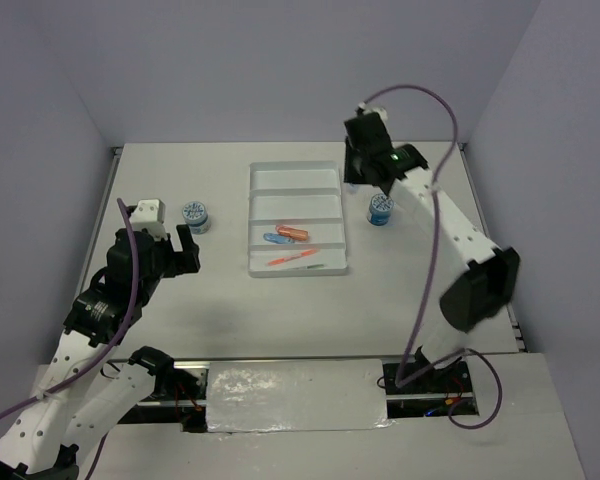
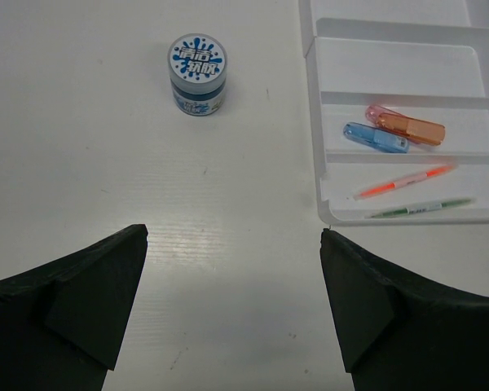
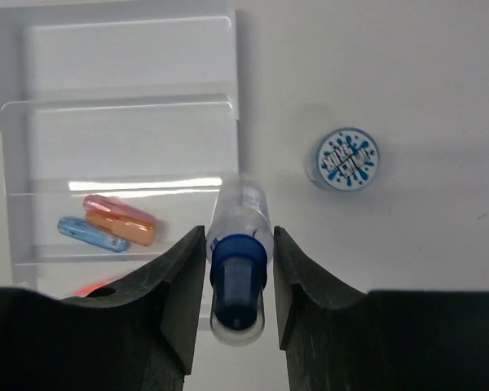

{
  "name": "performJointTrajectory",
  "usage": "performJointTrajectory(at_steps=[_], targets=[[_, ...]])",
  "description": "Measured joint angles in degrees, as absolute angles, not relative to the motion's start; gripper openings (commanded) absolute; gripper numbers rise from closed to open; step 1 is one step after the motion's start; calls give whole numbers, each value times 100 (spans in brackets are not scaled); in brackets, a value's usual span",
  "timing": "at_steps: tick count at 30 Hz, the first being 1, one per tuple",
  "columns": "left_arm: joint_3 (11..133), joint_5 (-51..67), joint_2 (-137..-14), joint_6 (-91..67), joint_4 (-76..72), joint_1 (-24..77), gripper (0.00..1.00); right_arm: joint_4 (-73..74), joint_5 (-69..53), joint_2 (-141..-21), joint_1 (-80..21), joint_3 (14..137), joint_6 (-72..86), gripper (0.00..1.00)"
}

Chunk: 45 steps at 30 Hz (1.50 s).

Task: Sort the stationery into containers
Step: Place the stationery in the storage box.

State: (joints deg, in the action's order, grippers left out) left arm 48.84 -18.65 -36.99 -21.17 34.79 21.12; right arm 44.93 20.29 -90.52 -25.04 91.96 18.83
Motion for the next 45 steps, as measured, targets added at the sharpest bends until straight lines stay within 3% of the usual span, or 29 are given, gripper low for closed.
performJointTrajectory(at_steps=[6, 8, 14, 19, 33, 41, 45], targets=[[4880, -2145, -3651, -2130, 3494, 2075, 99, 5078, 2810, -12519, -3028, 13780, 1264, 0], [4880, -2176, -3651, -2130, 3494, 2067, 99, 5111, 3004, -13220, -3105, 14508, 1028, 0], [4875, -2158, -3699, -2128, 3489, 2012, 99, 4270, 3301, -13284, -3236, 12978, 104, 0], [4873, -2154, -3706, -2128, 3492, 1988, 99, 3889, 3439, -13913, -3267, 13786, -567, 0], [4873, -2106, -3743, -2126, 3489, 1929, 99, 3310, 3380, -14376, -3339, 13736, -1079, 5], [4871, -2067, -3743, -2126, 3489, 1929, 99, 3398, 3208, -14497, -3389, 13681, -1013, 30], [4871, -2051, -3743, -2123, 3487, 1929, 99, 3387, 3085, -14516, -3389, 13684, -958, 55]])
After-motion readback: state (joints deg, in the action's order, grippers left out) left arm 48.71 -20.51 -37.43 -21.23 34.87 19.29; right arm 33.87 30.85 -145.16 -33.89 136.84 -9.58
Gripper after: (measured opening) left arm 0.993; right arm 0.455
